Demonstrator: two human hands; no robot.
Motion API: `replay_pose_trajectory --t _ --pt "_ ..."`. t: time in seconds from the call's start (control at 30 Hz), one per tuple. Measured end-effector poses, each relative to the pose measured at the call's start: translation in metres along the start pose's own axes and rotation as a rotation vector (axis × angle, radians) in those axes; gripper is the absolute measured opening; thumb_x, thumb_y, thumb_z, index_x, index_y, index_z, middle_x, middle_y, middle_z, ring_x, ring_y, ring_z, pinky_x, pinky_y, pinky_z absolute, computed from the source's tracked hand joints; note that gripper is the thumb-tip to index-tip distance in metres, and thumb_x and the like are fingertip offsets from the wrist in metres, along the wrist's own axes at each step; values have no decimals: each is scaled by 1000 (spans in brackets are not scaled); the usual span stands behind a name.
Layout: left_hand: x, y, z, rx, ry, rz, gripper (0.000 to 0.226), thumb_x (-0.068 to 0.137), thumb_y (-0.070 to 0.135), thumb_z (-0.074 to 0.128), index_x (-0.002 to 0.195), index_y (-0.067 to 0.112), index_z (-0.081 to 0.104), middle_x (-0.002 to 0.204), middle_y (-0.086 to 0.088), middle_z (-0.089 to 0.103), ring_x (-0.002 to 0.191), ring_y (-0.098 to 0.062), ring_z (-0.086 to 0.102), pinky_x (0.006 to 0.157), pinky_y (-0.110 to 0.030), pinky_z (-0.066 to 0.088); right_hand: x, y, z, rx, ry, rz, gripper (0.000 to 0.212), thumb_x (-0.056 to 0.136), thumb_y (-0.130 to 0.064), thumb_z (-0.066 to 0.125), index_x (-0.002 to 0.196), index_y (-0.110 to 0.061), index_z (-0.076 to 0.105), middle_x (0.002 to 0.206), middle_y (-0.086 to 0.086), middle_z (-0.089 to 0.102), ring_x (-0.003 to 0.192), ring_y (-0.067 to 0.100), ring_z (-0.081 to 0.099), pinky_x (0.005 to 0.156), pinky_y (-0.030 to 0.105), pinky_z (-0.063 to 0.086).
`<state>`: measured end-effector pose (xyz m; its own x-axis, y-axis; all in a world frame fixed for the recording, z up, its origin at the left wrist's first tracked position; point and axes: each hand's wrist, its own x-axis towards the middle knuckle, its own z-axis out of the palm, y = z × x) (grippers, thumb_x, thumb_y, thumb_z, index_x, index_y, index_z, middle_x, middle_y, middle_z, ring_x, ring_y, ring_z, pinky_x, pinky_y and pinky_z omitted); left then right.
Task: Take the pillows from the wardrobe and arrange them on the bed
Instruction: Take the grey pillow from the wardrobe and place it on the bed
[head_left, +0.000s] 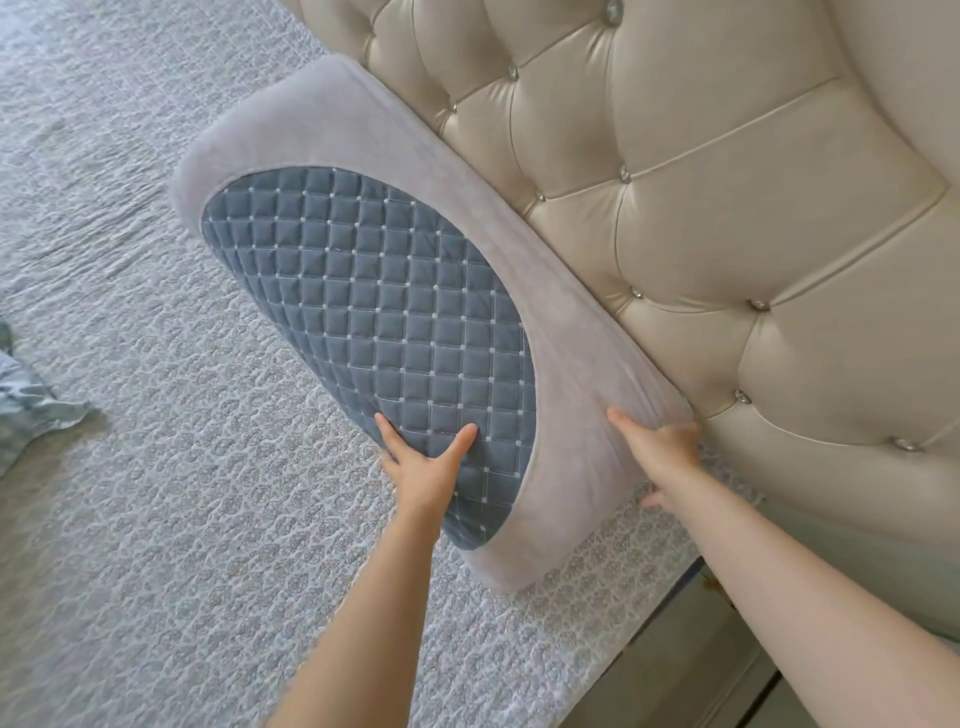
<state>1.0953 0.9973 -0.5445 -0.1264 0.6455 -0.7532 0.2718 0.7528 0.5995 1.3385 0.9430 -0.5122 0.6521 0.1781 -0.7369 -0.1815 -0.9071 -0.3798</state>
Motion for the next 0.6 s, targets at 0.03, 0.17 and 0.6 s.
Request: replay_pose_trajectory --t 0.03,0.17,0.6 --pt "0 -1 -1 -29 19 -8 130 64 51 86 153 44 -8 161 -11 7 144 -33 25 111 -57 29 -3 4 1 105 -87 146 111 64 -60 78 148 -21 18 153 10 27 134 40 36 86 67 45" --pt "1 -8 0 -137 -19 -159 136 59 55 87 149 49 -15 161 -11 15 142 -38 29 111 -64 29 -4 15 8 254 -247 279 98 65 -63 75 142 -21 32 145 18 40 125 45 45 83 76 42" --pt "-28 -30 14 -94 -71 -246 135 57 61 85 147 53 -16 160 -5 22 139 -40 34 106 -66 35 -8 45 -15 231 -197 286 75 86 -48 64 145 -20 26 147 18 38 123 46 48 82 71 46"
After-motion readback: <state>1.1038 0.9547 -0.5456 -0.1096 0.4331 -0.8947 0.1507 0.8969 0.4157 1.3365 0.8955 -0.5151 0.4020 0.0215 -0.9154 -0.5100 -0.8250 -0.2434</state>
